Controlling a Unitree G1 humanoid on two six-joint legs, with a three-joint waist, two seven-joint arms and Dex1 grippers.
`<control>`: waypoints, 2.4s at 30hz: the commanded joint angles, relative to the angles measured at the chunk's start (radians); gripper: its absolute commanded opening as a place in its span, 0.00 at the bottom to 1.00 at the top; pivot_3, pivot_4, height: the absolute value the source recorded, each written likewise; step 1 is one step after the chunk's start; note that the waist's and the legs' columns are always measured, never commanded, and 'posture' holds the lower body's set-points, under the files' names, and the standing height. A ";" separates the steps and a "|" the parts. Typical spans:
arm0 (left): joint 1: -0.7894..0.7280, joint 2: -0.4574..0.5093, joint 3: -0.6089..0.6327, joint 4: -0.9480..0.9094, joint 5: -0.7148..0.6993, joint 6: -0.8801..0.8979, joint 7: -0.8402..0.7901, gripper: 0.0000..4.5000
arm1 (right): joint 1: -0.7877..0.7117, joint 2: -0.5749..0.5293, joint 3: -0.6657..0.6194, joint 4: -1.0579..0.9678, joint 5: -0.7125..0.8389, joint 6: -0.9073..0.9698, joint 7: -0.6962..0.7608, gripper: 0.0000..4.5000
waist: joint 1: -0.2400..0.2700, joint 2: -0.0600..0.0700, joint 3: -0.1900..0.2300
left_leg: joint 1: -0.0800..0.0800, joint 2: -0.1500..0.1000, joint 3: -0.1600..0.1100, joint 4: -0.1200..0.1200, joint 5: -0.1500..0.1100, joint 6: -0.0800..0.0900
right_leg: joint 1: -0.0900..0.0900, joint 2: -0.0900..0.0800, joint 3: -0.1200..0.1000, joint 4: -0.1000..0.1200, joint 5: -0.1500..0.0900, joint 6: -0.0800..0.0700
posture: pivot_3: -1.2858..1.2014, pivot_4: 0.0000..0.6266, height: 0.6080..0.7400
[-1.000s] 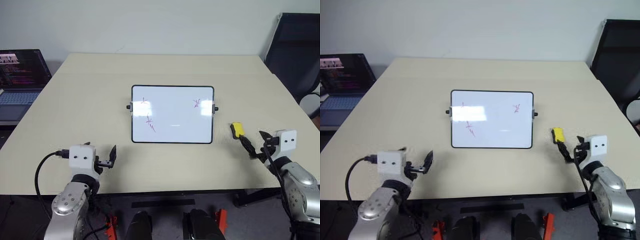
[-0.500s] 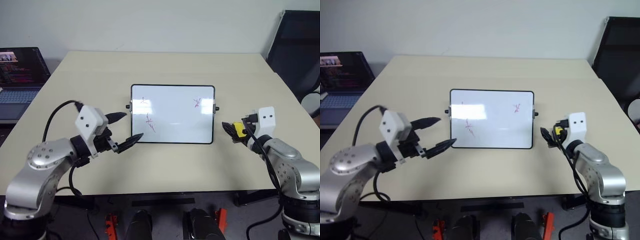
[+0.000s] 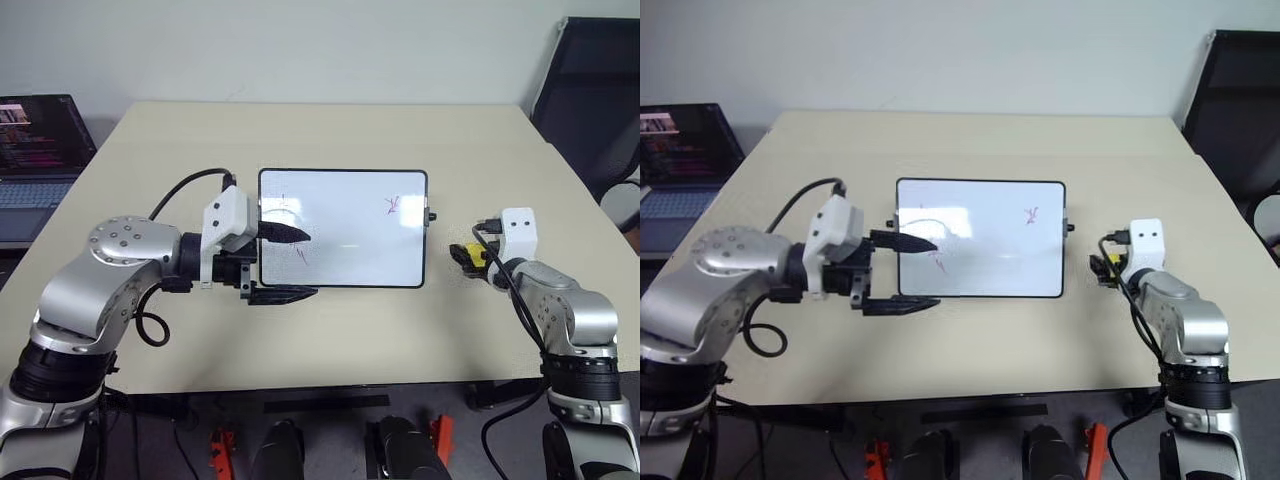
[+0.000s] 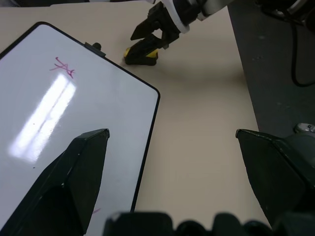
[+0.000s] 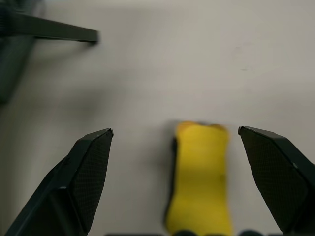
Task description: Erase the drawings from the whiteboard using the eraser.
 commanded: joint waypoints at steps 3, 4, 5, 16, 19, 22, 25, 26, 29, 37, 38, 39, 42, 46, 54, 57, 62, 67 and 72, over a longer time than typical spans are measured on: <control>-0.010 0.000 0.014 -0.005 0.008 -0.021 -0.011 1.00 | -0.035 0.011 -0.026 0.076 -0.029 -0.094 -0.011 0.99 | -0.001 0.000 0.000 | 0.000 0.000 0.000 -0.001 0.000 0.000 | 0.000 0.001 0.000 0.000 0.000 0.000 | 0.52 0.24 1.00; -0.006 0.001 0.017 -0.004 0.011 -0.023 -0.010 1.00 | -0.035 0.014 -0.029 0.092 -0.030 -0.103 -0.011 0.99 | -0.001 0.000 0.000 | 0.000 0.000 0.000 -0.001 0.000 0.000 | 0.000 0.001 0.000 0.000 0.000 0.000 | 0.52 0.24 1.00; -0.003 0.002 0.019 -0.003 0.012 -0.024 -0.010 1.00 | -0.036 0.017 -0.030 0.103 -0.031 -0.111 -0.009 0.99 | -0.001 0.000 0.000 | 0.000 0.000 0.000 -0.001 0.000 0.000 | 0.000 0.001 0.000 0.000 0.000 0.000 | 0.52 0.24 1.00; 0.013 -0.006 0.031 -0.002 0.019 -0.030 0.007 1.00 | -0.048 0.015 -0.040 0.231 -0.060 -0.203 -0.016 0.62 | 0.000 0.000 0.000 | 0.000 0.000 0.000 -0.001 0.000 0.000 | 0.000 0.001 0.000 0.000 0.000 0.000 | 0.52 0.24 1.00; 0.021 -0.006 0.033 -0.002 0.022 -0.034 0.010 1.00 | -0.048 0.017 -0.043 0.234 -0.060 -0.213 -0.017 0.38 | 0.000 0.000 0.000 | 0.000 0.000 0.000 -0.001 0.000 0.000 | 0.000 0.001 0.000 0.000 0.000 0.000 | 0.52 0.24 1.00; 0.031 -0.007 0.037 -0.004 0.025 -0.033 0.020 1.00 | -0.047 0.021 -0.041 0.228 -0.059 -0.214 -0.017 0.28 | 0.000 0.000 0.000 | 0.000 0.000 0.000 -0.001 0.000 0.000 | 0.000 0.001 0.000 0.000 0.000 0.000 | 0.52 0.24 1.00; 0.055 -0.008 0.051 -0.012 0.030 -0.014 0.057 1.00 | -0.035 0.024 -0.033 0.188 -0.053 -0.211 -0.007 0.28 | -0.001 0.000 0.000 | 0.000 0.000 0.000 -0.001 0.000 0.000 | 0.000 0.001 0.000 0.000 0.000 0.000 | 0.52 0.24 1.00; 0.067 -0.009 0.057 -0.018 0.033 -0.003 0.081 1.00 | -0.027 0.024 -0.029 0.159 -0.048 -0.210 0.002 0.28 | -0.001 0.000 0.000 | 0.000 0.000 0.000 -0.001 0.000 0.000 | 0.000 0.001 0.000 0.001 0.000 0.000 | 0.52 0.24 1.00; 0.102 -0.025 0.069 -0.047 0.050 0.029 0.172 1.00 | 0.012 0.015 0.007 0.018 -0.030 -0.218 0.059 0.28 | 0.000 0.001 0.001 | 0.000 0.000 -0.001 -0.001 0.000 0.000 | 0.000 0.001 0.000 0.001 0.000 0.000 | 0.52 0.24 1.00; 0.121 -0.068 0.104 -0.083 0.026 0.094 0.289 1.00 | 0.001 0.070 0.098 -0.272 0.009 -0.220 0.128 0.28 | 0.000 0.001 0.001 | 0.001 0.001 -0.002 0.000 0.000 0.000 | 0.000 0.001 0.000 0.002 0.000 0.000 | 0.52 0.24 1.00; 0.116 -0.068 0.103 -0.077 0.029 0.092 0.291 1.00 | -0.024 0.082 0.107 -0.268 0.011 -0.210 0.122 0.28 | 0.000 0.001 0.001 | 0.001 0.001 -0.002 0.000 0.000 0.000 | 0.000 0.001 0.000 0.002 0.000 0.000 | 0.52 0.24 1.00; 0.111 -0.068 0.099 -0.070 0.032 0.090 0.290 1.00 | -0.057 0.089 0.132 -0.249 -0.004 -0.215 0.122 0.28 | 0.000 0.001 0.001 | 0.001 0.001 -0.002 0.001 0.000 0.000 | 0.000 0.001 0.000 0.002 0.000 0.000 | 0.52 0.24 1.00; 0.098 -0.067 0.090 -0.057 0.040 0.081 0.287 1.00 | -0.131 0.099 0.197 -0.175 -0.062 -0.252 0.120 0.28 | 0.000 0.001 0.001 | 0.001 0.001 -0.001 0.002 0.001 0.001 | 0.001 0.001 0.000 0.003 0.000 0.000 | 0.52 0.24 1.00; 0.090 -0.069 0.084 -0.049 0.045 0.074 0.284 1.00 | -0.216 0.088 0.292 -0.047 -0.171 -0.318 0.120 0.28 | 0.002 0.001 0.001 | 0.001 0.001 -0.001 0.001 0.001 0.001 | 0.000 0.001 0.000 0.002 0.000 0.000 | 0.52 0.24 1.00; 0.109 -0.070 0.088 -0.062 0.047 0.069 0.288 1.00 | -0.222 0.062 0.381 0.030 -0.256 -0.310 0.188 0.28 | 0.006 0.001 0.001 | 0.000 0.001 -0.001 -0.001 0.001 0.001 | 0.000 0.001 0.000 0.001 0.000 0.000 | 0.52 0.24 1.00; 0.116 -0.071 0.088 -0.068 0.047 0.069 0.289 1.00 | -0.199 0.049 0.368 0.013 -0.241 -0.263 0.218 0.28 | 0.006 0.001 0.001 | 0.000 0.001 -0.001 -0.001 0.001 0.001 | 0.000 0.001 0.000 0.001 0.000 0.000 | 0.52 0.24 1.00; 0.121 -0.073 0.088 -0.073 0.045 0.068 0.288 1.00 | -0.198 0.021 0.373 -0.003 -0.249 -0.254 0.264 0.28 | 0.006 0.001 0.001 | 0.001 0.001 -0.002 0.001 0.001 0.001 | 0.001 0.001 0.000 0.003 0.000 0.000 | 0.52 0.24 1.00; 0.116 -0.075 0.082 -0.069 0.048 0.066 0.285 1.00 | -0.273 0.058 0.349 0.101 -0.320 -0.364 0.163 0.28 | 0.004 0.001 0.001 | 0.001 0.000 -0.001 0.007 0.001 0.001 | 0.000 0.001 0.000 0.010 0.000 0.000 | 0.52 0.24 1.00; 0.114 -0.082 0.078 -0.069 0.052 0.066 0.285 1.00 | -0.284 0.073 0.374 0.154 -0.330 -0.368 0.194 0.28 | 0.003 0.001 0.001 | 0.001 0.000 -0.002 0.009 0.001 0.001 | -0.001 0.001 0.000 0.013 -0.003 -0.005 | 0.52 0.24 1.00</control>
